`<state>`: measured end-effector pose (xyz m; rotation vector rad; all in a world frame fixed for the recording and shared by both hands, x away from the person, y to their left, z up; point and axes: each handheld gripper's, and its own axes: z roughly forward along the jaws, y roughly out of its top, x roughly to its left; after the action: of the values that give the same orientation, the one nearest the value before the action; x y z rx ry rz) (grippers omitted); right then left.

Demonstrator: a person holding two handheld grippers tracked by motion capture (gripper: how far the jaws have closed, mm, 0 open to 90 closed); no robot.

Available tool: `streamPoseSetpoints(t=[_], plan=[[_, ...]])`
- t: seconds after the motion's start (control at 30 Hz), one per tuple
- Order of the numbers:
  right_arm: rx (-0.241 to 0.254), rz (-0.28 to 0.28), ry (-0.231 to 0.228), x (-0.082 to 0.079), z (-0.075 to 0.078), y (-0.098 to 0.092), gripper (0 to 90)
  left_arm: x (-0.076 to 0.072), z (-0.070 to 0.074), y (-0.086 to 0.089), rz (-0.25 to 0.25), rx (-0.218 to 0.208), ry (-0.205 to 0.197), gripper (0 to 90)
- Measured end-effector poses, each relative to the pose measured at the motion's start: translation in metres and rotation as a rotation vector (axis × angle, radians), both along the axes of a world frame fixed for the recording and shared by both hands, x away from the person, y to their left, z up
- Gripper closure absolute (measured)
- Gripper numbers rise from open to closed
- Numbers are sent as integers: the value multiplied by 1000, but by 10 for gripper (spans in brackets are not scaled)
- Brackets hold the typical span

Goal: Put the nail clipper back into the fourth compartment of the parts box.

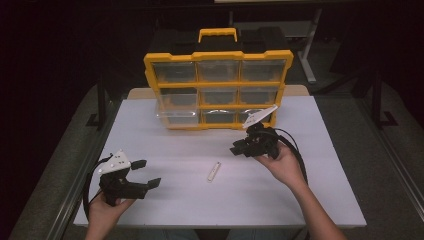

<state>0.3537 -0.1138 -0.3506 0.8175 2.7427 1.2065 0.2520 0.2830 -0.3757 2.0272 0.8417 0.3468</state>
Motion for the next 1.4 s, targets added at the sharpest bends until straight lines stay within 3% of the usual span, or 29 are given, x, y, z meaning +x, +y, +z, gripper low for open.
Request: streamPoseSetpoints(t=[0.43, 0.77, 1.1, 1.4], plan=[[-36, 74, 26, 11, -10, 29, 845, 0, 1, 2, 1, 1, -4, 185], [-65, 122, 46, 17, -22, 52, 875, 1, 1, 2, -1, 0, -3, 186], [-110, 201, 55, 20, -45, 83, 883, 1, 1, 3, 4, -4, -4, 188], [-143, 236, 99, 17, -60, 98, 884, 1, 2, 3, 5, -9, -6, 188]])
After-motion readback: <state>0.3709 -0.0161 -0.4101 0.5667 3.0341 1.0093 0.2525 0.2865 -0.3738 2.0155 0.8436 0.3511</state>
